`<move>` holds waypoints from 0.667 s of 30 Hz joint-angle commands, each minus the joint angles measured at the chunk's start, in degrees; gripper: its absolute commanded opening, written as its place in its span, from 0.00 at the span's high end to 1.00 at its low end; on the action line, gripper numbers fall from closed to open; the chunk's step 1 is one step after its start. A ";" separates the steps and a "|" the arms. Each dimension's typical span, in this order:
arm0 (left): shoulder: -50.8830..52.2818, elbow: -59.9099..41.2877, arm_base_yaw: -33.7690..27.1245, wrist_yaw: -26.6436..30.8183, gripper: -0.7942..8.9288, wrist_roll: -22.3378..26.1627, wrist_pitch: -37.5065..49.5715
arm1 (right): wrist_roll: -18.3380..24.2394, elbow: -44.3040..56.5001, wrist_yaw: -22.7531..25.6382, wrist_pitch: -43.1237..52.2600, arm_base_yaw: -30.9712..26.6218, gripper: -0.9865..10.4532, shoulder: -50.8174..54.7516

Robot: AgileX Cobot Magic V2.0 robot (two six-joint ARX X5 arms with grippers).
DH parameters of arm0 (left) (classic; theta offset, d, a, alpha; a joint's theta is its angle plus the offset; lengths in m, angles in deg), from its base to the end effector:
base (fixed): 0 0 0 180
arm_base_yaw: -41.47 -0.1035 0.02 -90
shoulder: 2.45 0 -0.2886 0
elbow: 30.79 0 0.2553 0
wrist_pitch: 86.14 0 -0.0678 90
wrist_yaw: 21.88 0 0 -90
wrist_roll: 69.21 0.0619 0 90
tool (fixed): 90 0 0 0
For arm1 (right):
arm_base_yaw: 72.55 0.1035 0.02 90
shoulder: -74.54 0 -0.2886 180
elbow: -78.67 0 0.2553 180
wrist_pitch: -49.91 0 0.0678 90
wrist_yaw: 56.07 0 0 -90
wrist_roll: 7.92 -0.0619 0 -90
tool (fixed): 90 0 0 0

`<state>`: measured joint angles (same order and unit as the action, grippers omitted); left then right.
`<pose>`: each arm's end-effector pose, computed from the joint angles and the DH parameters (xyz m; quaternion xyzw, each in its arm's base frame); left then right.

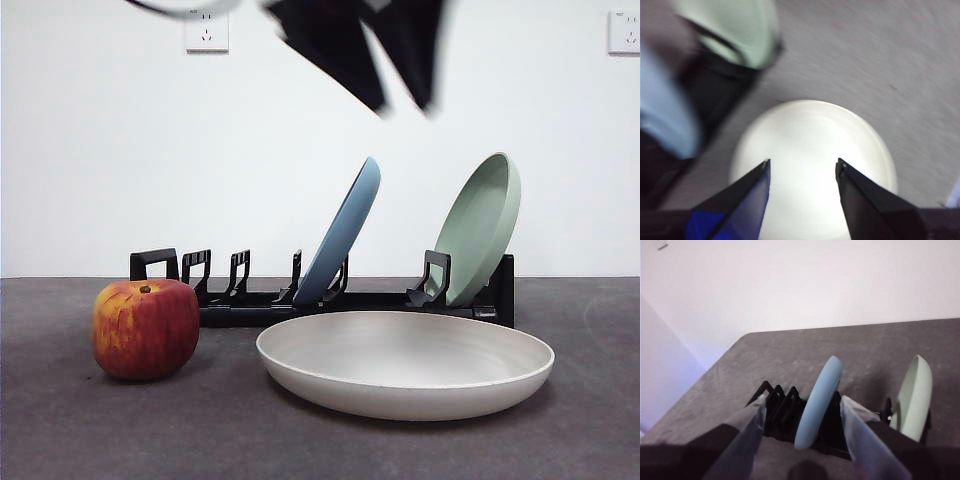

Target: Take the yellow plate from the plate rack,put the plate on the table,take the apple from the table,put the apple in the plate

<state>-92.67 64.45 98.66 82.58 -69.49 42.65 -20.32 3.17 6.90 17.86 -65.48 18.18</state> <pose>0.2101 -0.2974 0.3223 0.2275 0.3189 -0.3343 0.8572 0.2160 0.0551 0.4000 0.1220 0.1415 0.2777 0.9423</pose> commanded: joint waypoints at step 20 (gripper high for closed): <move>36.96 -0.20 -24.20 23.58 0.70 -1.88 -18.23 | 12.28 -17.81 11.39 -8.37 32.00 0.41 -25.11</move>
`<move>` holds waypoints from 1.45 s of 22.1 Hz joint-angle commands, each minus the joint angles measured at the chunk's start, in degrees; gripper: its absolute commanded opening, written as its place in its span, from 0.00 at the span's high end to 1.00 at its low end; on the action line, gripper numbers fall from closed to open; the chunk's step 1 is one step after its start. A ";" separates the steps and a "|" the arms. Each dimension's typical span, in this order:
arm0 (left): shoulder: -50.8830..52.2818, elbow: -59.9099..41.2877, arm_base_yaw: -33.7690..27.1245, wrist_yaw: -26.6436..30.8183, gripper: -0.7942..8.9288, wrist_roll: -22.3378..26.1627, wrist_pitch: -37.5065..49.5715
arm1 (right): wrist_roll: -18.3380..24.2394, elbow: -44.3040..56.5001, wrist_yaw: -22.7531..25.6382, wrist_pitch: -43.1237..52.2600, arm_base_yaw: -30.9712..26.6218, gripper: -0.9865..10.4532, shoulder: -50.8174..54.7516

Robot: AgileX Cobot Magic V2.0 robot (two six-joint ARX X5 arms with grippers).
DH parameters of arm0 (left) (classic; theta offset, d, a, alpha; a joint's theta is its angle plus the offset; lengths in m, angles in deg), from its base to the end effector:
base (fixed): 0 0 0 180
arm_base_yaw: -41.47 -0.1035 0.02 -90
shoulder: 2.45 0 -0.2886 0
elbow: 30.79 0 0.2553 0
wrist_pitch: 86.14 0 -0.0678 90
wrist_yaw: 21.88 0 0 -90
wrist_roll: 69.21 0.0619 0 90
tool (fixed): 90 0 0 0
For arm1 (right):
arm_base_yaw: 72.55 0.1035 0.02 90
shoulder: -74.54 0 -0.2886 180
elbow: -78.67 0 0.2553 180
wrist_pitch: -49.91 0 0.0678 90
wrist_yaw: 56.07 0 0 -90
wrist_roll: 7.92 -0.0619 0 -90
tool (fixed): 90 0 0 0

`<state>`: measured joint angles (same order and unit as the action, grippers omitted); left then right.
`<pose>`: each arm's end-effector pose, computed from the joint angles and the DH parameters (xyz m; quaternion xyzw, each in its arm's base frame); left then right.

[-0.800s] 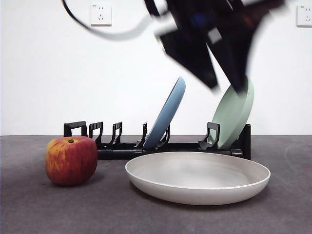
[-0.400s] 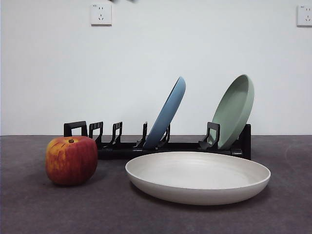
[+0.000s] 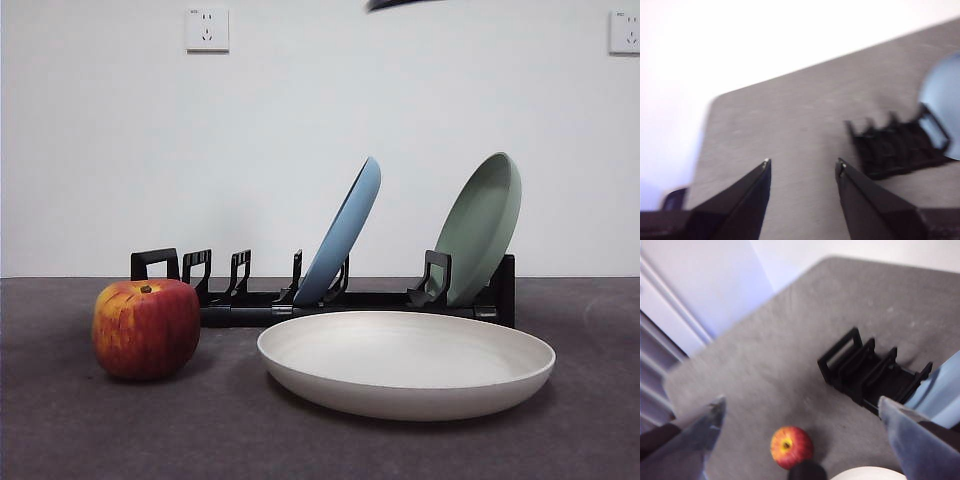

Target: Take the yellow plate from the plate rack,put the plate on the table,take the apple from the table,put the apple in the plate

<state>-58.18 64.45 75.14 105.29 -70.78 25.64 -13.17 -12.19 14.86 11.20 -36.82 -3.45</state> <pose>0.1516 -0.0560 0.4482 0.1304 0.2016 0.0324 0.9702 0.2500 0.2048 0.3876 0.0073 0.2415 0.4379 0.8659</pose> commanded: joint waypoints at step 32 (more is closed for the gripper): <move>14.84 -0.20 -0.76 1.70 0.70 -9.44 -17.05 | 11.13 -11.41 12.46 1.95 17.57 0.83 -44.17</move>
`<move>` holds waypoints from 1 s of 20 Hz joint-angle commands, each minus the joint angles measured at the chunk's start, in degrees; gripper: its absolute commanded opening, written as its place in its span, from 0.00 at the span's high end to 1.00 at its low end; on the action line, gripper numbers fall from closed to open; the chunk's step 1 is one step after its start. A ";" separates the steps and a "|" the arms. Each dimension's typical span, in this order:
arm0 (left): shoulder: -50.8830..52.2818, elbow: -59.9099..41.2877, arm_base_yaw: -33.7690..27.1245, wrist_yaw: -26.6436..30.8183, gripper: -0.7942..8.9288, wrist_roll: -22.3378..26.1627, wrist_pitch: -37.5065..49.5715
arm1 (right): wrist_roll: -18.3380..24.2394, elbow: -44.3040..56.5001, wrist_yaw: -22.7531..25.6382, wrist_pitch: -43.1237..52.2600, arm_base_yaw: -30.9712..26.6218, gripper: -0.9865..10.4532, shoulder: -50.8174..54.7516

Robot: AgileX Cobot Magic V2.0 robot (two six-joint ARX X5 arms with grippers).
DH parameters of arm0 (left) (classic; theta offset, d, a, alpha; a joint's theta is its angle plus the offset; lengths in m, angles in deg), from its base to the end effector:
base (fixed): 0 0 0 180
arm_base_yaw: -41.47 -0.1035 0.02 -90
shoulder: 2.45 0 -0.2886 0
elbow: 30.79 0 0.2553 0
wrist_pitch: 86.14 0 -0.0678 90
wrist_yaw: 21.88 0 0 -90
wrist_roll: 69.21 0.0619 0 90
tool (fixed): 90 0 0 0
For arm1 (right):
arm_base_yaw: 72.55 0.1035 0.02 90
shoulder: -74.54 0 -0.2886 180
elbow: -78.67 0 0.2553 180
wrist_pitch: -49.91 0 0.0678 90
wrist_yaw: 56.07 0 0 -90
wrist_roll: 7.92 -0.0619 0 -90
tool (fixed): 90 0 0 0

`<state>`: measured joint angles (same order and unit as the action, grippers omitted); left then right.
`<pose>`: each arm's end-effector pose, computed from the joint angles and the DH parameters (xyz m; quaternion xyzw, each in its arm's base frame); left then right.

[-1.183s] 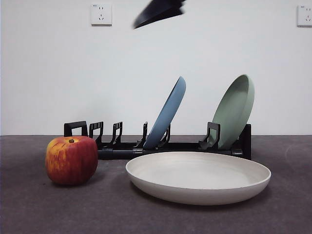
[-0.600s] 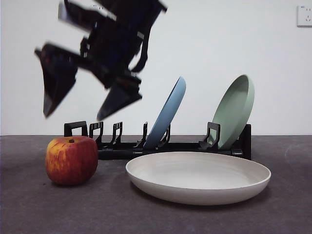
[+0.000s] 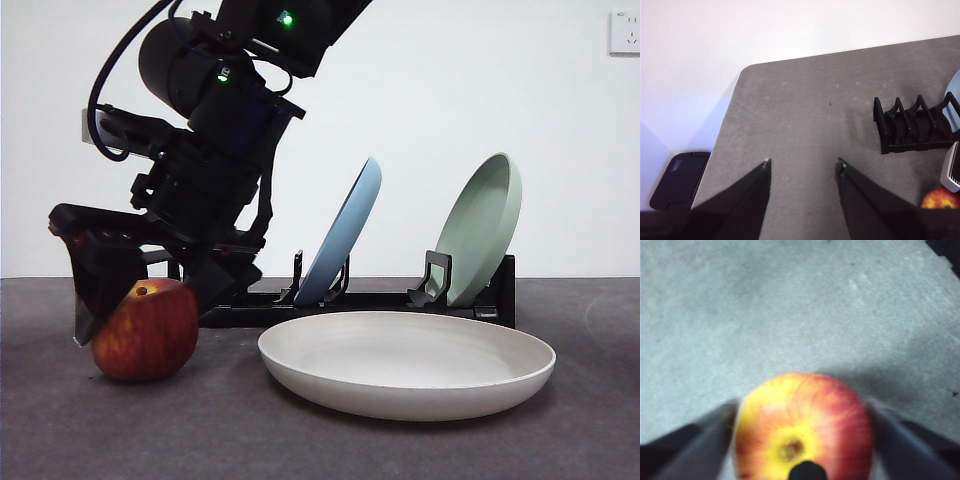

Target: Take the yellow plate from the plate rack,put the plate on the table,take the apple from the table,put the apple in the plate

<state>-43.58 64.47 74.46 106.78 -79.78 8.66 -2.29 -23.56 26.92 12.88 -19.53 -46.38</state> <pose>0.0644 0.0043 0.4403 0.0675 0.2118 0.0675 0.9726 0.2845 0.3903 0.1625 -0.2200 0.4079 0.4628 0.7556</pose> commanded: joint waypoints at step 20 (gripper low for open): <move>-7.15 -0.22 0.02 -6.97 0.70 5.64 11.58 | 0.26 -0.07 3.04 -23.85 -8.74 0.93 27.26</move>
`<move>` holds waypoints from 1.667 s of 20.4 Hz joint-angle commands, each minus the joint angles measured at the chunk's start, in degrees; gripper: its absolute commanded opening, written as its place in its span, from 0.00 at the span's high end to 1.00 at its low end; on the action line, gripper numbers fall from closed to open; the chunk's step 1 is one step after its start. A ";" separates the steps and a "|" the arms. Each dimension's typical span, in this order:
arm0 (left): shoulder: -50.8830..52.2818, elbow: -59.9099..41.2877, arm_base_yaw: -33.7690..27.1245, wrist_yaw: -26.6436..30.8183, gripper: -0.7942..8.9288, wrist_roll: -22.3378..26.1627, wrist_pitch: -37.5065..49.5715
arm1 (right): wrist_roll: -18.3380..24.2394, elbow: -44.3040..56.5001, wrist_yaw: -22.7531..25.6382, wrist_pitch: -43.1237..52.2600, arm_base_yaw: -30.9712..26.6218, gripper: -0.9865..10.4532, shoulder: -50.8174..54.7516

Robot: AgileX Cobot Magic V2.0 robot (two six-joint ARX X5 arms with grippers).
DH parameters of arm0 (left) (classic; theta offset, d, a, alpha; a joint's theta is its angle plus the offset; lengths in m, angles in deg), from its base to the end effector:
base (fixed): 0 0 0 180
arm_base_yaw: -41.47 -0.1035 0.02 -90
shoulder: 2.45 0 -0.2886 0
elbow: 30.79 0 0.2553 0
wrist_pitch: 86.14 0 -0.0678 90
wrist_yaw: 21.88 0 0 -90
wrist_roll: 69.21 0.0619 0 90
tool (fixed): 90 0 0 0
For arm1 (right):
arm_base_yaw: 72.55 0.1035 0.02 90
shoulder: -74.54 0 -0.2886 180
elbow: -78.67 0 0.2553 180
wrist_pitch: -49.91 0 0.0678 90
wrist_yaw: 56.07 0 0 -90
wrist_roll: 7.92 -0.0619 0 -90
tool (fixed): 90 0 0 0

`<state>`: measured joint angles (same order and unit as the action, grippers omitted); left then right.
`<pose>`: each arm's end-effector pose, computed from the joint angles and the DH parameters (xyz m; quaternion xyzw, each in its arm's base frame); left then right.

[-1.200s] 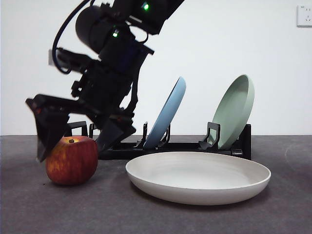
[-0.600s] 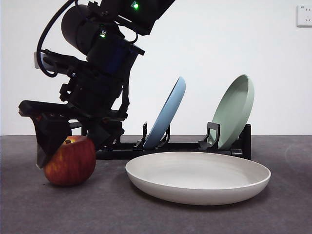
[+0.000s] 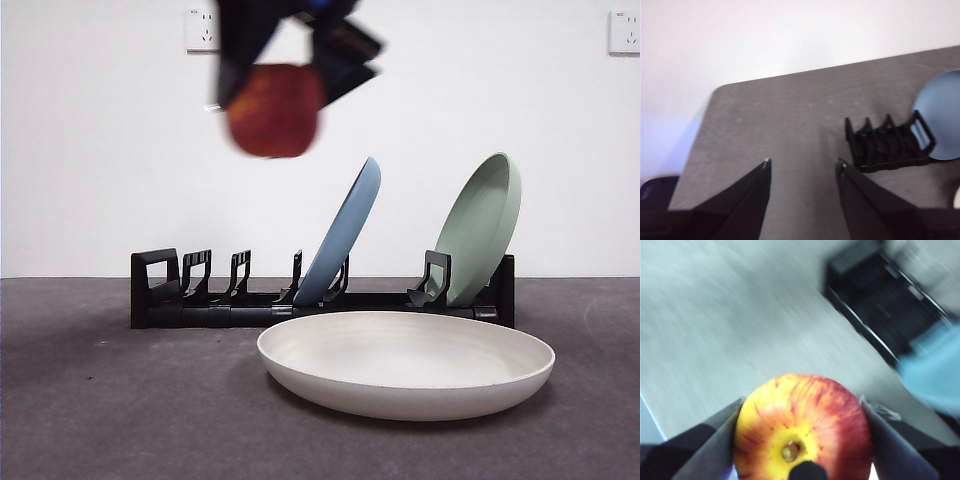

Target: Take the yellow plate from the plate rack,put the plate on the table,take the apple from the table,put the apple in the plate

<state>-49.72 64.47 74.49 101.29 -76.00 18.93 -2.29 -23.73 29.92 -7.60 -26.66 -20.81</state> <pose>0.1037 -0.0270 0.4510 0.0694 0.1947 0.0128 0.9783 0.2633 0.2778 0.3223 -0.1924 0.3789 0.4007 0.8117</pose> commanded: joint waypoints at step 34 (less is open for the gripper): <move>-9.49 -0.22 -0.02 -9.90 0.70 3.89 7.30 | -7.72 21.20 -0.31 9.31 -9.09 0.74 -7.67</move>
<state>-59.23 64.45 74.49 91.48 -72.68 25.58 -9.66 -2.95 29.48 1.67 -35.77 -27.61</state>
